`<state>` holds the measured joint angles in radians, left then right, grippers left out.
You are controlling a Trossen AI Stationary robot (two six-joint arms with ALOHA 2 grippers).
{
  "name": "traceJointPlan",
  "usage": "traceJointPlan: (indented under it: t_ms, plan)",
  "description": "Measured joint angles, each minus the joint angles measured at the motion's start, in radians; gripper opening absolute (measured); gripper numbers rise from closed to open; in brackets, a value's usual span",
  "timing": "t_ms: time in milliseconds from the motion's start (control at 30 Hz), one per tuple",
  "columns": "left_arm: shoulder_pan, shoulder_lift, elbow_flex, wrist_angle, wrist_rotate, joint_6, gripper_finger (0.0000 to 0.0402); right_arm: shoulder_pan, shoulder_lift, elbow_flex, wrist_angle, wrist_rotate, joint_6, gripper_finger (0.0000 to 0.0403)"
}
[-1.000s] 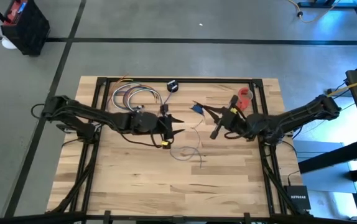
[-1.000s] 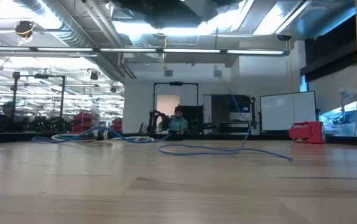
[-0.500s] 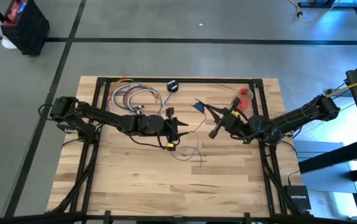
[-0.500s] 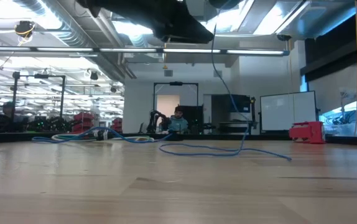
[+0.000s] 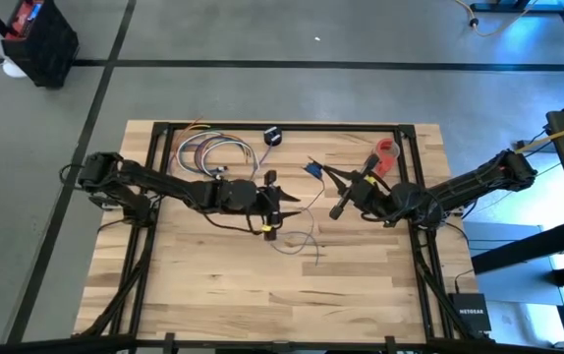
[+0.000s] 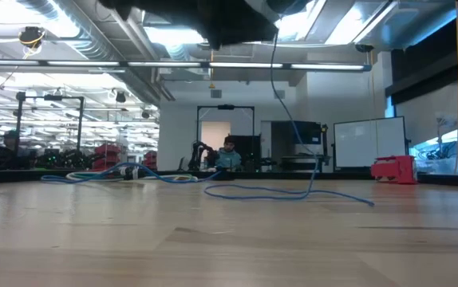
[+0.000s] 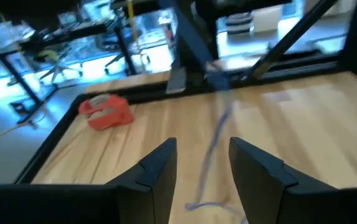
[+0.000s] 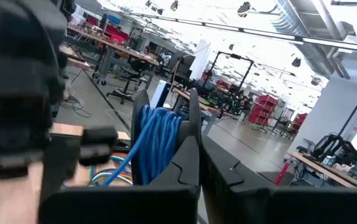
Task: Coil cords
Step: Coil the blue wire onto the black spool
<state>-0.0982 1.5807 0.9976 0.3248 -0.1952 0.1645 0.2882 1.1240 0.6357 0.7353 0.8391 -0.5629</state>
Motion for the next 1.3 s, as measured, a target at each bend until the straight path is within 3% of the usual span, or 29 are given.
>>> traceJointPlan:
  t_ms: [233,433,500,733,1133,1233,1300]
  plan:
    - [0.009,0.024,-0.001,0.042,-0.001,0.027,0.0125,0.000,0.000,0.000,-0.002,-0.012,0.000,0.0004]
    - [0.009,0.026,-0.001,0.061,0.001,0.051,0.0023,0.000,0.000,0.000,-0.003,-0.022,0.000,0.0003]
    - [0.009,0.026,-0.001,0.061,0.001,0.051,0.0008,0.000,0.000,0.000,-0.003,-0.034,0.007,0.0004]
    - [0.032,0.041,-0.001,0.056,-0.005,0.044,0.0004,0.000,0.000,0.000,0.002,-0.103,0.030,0.0003]
    - [0.072,0.014,0.001,-0.070,-0.249,0.032,0.0006,-0.001,0.003,-0.001,-0.047,-0.232,0.084,0.0004]
    - [0.071,-0.016,0.000,-0.074,-0.241,0.014,0.0002,-0.001,0.002,-0.001,-0.035,-0.255,0.092,0.0004]
    - [0.069,-0.019,0.000,-0.061,-0.141,0.012,0.0004,0.000,0.001,0.000,-0.015,-0.275,0.096,0.0003]
